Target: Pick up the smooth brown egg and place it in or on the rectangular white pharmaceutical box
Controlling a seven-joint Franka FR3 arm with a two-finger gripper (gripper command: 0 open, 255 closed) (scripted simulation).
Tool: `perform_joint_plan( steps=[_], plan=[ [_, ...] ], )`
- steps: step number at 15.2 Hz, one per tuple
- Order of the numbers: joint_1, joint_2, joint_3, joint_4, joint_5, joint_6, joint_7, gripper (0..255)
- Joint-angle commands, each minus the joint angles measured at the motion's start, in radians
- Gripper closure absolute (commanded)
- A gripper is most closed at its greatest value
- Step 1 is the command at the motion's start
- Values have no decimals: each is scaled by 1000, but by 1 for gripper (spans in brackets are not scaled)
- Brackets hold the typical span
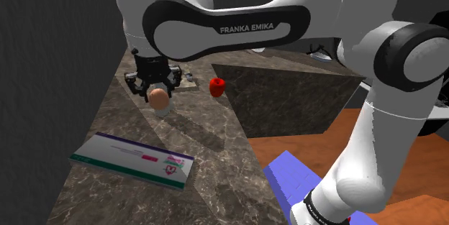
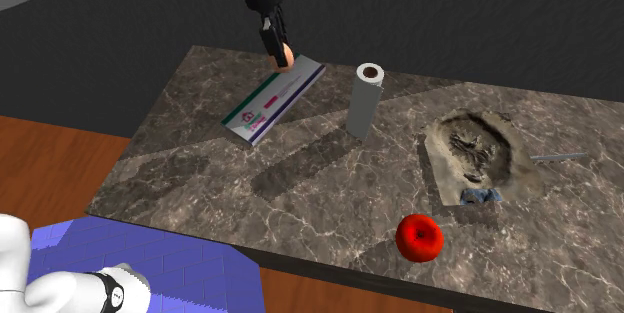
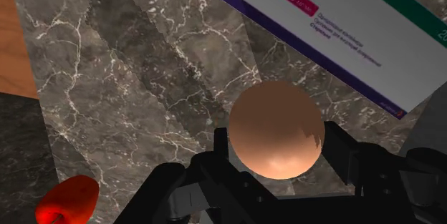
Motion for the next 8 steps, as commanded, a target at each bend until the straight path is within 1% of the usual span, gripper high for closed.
perform_joint_plan(
  steps=[1,5,6,8],
  plan=[
    [49,60,10,75,-35,-42,49,255],
    [170,189,17,250,-104,-136,130,255],
    [194,212,15,285,-115,-154,141,255],
    [188,210,13,255,-115,-127,148,255]
  ],
)
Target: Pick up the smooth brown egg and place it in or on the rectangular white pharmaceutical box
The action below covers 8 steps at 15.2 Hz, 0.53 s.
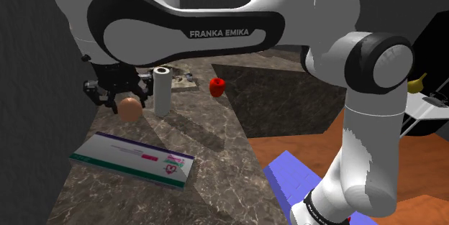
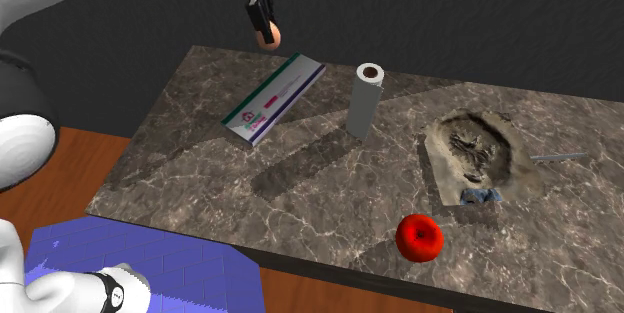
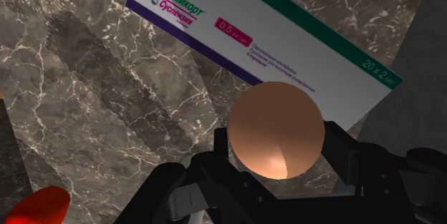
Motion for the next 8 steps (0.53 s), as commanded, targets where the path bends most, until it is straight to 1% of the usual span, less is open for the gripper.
perform_joint_plan(
  steps=[1,8],
  plan=[
    [0,5,-2,-16,-4,18,9,255],
    [-15,11,-6,-103,-12,103,36,255]
  ],
)
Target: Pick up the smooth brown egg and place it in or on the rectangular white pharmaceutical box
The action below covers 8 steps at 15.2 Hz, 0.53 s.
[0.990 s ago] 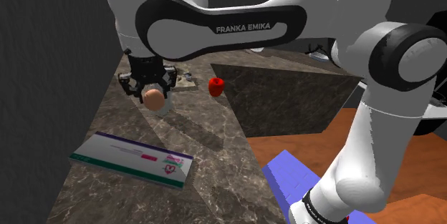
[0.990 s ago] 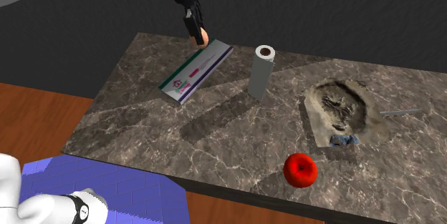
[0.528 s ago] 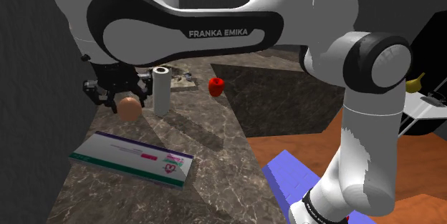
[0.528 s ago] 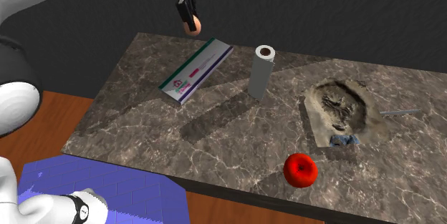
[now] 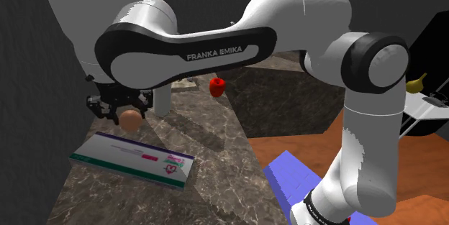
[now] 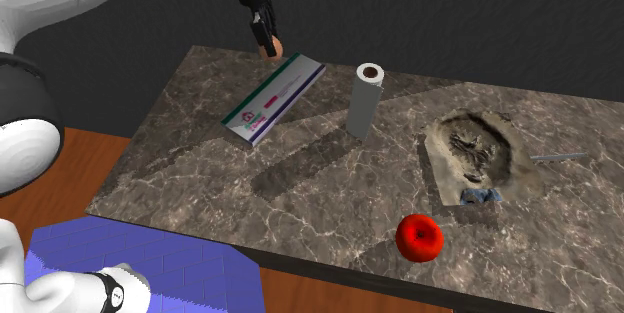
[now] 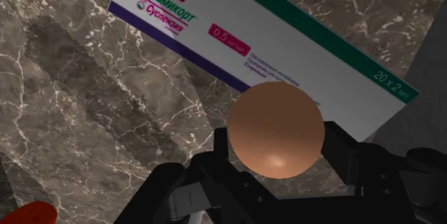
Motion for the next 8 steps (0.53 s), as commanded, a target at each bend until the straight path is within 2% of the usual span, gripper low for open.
perform_joint_plan(
  steps=[1,5,8],
  plan=[
    [-3,3,-2,-25,-4,26,10,255],
    [-7,14,-7,-71,-16,77,28,255],
    [-7,14,-7,-71,-16,77,28,255]
  ],
)
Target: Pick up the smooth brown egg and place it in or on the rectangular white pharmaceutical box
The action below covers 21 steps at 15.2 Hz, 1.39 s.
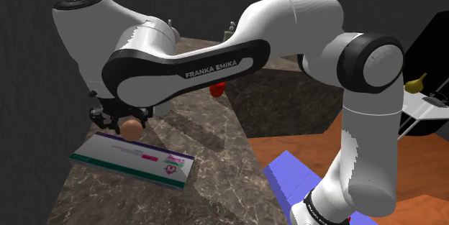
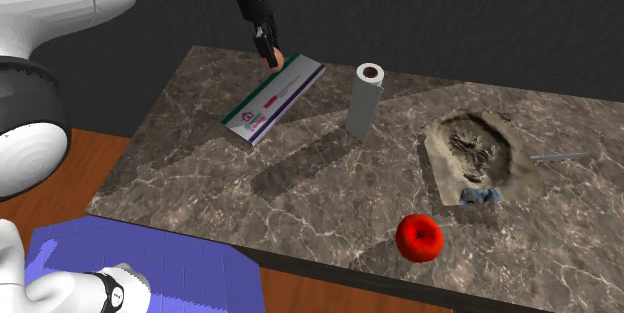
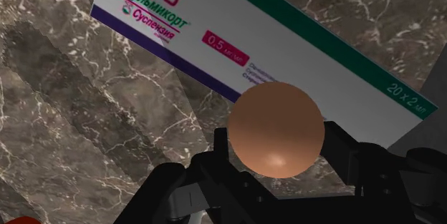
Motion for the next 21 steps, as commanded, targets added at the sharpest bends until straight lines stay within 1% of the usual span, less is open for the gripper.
perform_joint_plan(
  steps=[1,5,6,11,15,21],
  plan=[
    [0,1,0,-1,-1,2,1,255],
    [0,1,0,-1,-1,2,1,255],
    [0,1,0,-1,-1,1,1,0],
    [0,1,0,-1,-1,1,1,0],
    [33,-8,12,112,14,-115,-17,0],
    [33,-8,12,112,14,-115,-17,0]
  ],
)
